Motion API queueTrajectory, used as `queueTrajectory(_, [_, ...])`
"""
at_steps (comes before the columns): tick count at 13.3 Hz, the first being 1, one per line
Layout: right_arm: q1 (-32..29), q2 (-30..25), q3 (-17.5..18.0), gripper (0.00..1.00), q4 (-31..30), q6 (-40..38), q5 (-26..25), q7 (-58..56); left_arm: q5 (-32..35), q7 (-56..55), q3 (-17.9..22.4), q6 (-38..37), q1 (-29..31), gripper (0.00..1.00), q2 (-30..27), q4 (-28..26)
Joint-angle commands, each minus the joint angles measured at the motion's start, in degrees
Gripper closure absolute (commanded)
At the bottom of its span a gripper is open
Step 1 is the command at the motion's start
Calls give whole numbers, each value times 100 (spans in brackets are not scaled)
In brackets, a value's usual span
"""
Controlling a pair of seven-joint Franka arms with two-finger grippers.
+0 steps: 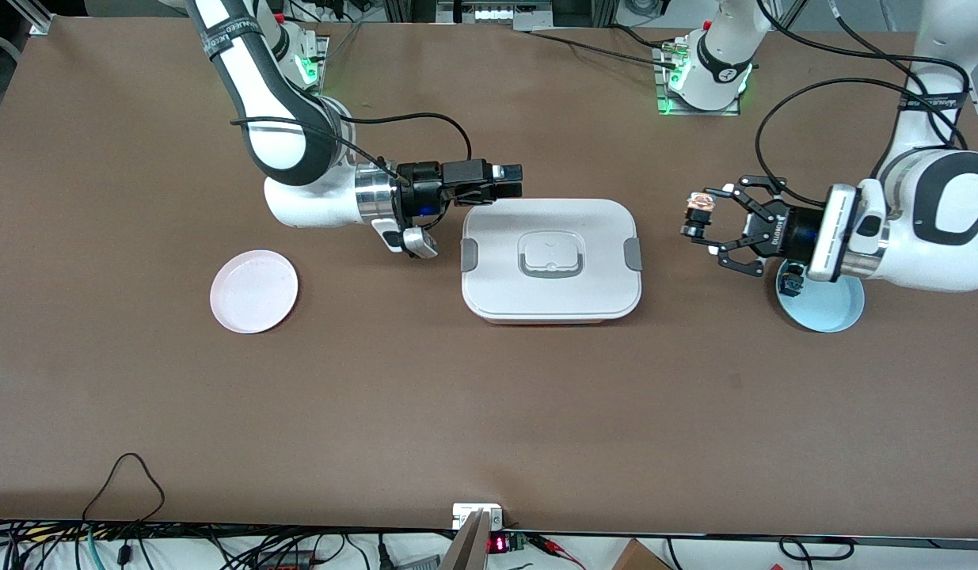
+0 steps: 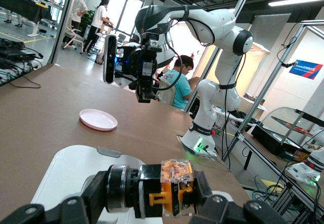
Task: Transfer orange switch to right arm and place
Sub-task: 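Lift the switch with the left gripper and carry it toward the right gripper, then grasp the switch with the right gripper while the left gripper holds it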
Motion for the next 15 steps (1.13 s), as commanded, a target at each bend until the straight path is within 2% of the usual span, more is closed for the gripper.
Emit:
queueTrajectory(1, [-13,-82,0,0,-34,-1,86,-93,-197,310,-199,-70,-52,100,60,-4])
queueTrajectory(9, [-22,-143,-26,0,-34,52,86,-49,-1435,836,-199,334,-825,100,253,-48])
queueTrajectory(15, [-13,-143,-26,0,-34,70,95,-84,-2095,1153,-322,993,-1238,100,262,-153])
